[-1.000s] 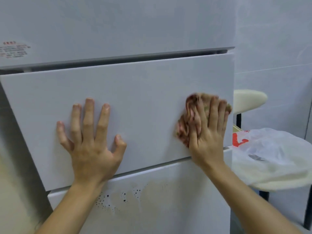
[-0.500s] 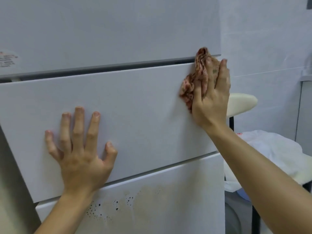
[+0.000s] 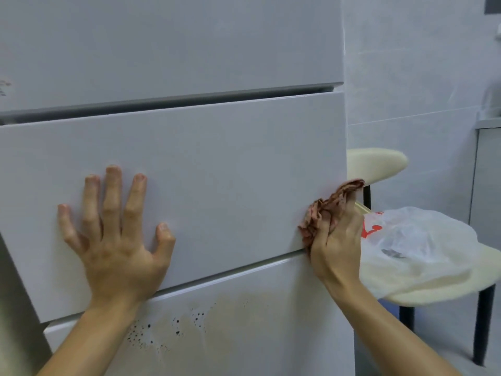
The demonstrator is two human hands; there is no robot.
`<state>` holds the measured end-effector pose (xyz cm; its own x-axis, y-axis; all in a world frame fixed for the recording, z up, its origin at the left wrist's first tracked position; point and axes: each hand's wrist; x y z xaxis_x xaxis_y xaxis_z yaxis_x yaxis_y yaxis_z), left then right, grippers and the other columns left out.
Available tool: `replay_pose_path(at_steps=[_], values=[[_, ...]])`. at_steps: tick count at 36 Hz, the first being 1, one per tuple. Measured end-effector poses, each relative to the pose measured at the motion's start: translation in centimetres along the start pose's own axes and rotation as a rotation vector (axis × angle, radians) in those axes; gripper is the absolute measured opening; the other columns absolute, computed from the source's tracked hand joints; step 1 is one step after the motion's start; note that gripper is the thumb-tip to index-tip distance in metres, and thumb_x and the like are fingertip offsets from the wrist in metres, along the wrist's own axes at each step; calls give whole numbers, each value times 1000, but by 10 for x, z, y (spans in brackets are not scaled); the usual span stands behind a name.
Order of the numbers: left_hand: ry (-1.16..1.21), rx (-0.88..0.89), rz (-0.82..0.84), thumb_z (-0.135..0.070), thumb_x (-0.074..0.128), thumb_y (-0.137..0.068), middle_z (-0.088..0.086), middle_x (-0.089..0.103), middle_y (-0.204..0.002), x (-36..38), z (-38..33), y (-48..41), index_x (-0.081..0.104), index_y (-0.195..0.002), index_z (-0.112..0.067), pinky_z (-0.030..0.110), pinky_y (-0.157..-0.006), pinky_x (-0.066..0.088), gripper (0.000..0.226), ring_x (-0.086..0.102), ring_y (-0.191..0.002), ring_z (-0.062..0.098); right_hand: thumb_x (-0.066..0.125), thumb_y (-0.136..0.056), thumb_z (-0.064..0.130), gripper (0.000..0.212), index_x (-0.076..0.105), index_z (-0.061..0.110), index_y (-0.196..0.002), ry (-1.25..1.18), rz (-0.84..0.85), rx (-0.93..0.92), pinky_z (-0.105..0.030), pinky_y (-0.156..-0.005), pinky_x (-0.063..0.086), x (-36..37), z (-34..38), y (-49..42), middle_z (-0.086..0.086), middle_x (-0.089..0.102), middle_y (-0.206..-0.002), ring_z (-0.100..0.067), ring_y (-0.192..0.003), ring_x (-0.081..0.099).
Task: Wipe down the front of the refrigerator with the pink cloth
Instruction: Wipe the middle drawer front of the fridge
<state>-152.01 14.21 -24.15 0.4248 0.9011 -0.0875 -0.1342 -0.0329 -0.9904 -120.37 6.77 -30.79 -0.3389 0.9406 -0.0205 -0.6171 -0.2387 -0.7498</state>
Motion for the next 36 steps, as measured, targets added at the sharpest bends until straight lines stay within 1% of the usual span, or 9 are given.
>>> replay_pose_path(at_steps=[4,9,13,18,21,25,27,31,36], values=[[31,-9,39,-44,45,-95,8,22,-174,-6,-2,-2,37,-162,-16,66,-126,7,73,16,-161,33,31,-103,49,73,17,19,-167,-36,-104,-71,-48,-109,40,5,48,-57,-21,46,-137,-38,-122,50],[67,-10,95,-43,47,-93,7,21,-174,-15,-2,-4,37,-162,-17,64,-127,4,74,14,-161,32,35,-104,44,69,15,24,-167,22,-186,-127,-44,-115,29,16,115,-141,-18,42,-149,-36,-132,44],[71,-5,102,-41,49,-93,7,20,-174,-18,-1,-4,36,-162,-19,64,-127,6,74,14,-162,31,33,-106,44,63,21,26,-166,62,-210,-183,-47,-120,24,21,107,-125,-18,29,-164,-39,-142,37],[81,-24,95,-37,52,-93,7,21,-174,-19,-4,-4,37,-162,-19,64,-127,5,74,14,-162,32,36,-108,38,58,34,19,-163,127,-208,-310,-57,-129,9,31,90,-84,-22,17,-171,-43,-158,13],[89,-36,93,-34,54,-92,7,20,-174,-18,-7,-5,36,-163,-18,64,-127,3,75,13,-162,32,37,-108,34,56,40,14,-160,164,-129,-475,-62,-128,8,40,84,-54,-26,21,-169,-47,-157,13],[98,-37,76,-34,52,-92,8,19,-175,-15,-9,-4,36,-163,-17,64,-128,1,75,12,-162,33,36,-112,36,53,40,17,-160,181,-28,-668,-59,-129,12,24,73,-67,-22,21,-170,-43,-159,12],[100,-40,67,-36,49,-92,8,20,-174,-15,-8,-4,36,-162,-16,63,-128,0,74,13,-162,33,35,-111,36,56,32,15,-163,168,-42,-581,-54,-130,11,14,73,-91,-19,18,-172,-38,-161,9],[116,-56,86,-36,49,-92,8,19,-175,-18,-10,-5,36,-163,-16,63,-128,0,74,12,-162,32,28,-108,36,64,17,12,-166,61,-93,-294,-41,-132,-4,14,100,-114,-16,6,-174,-34,-162,-2],[120,-24,124,-36,48,-94,6,19,-175,-27,-3,-7,38,-162,-19,58,-129,3,71,12,-163,27,30,-107,36,66,18,10,-166,42,-194,-168,-47,-131,-5,39,138,-102,-19,6,-173,-34,-162,-1]])
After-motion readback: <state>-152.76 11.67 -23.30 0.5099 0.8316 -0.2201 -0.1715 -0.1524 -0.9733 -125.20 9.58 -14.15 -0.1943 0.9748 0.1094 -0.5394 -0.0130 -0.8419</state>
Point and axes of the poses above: each hand's wrist, its own y-axis away from the middle knuckle, its own x-axis out of the palm, z = x × y
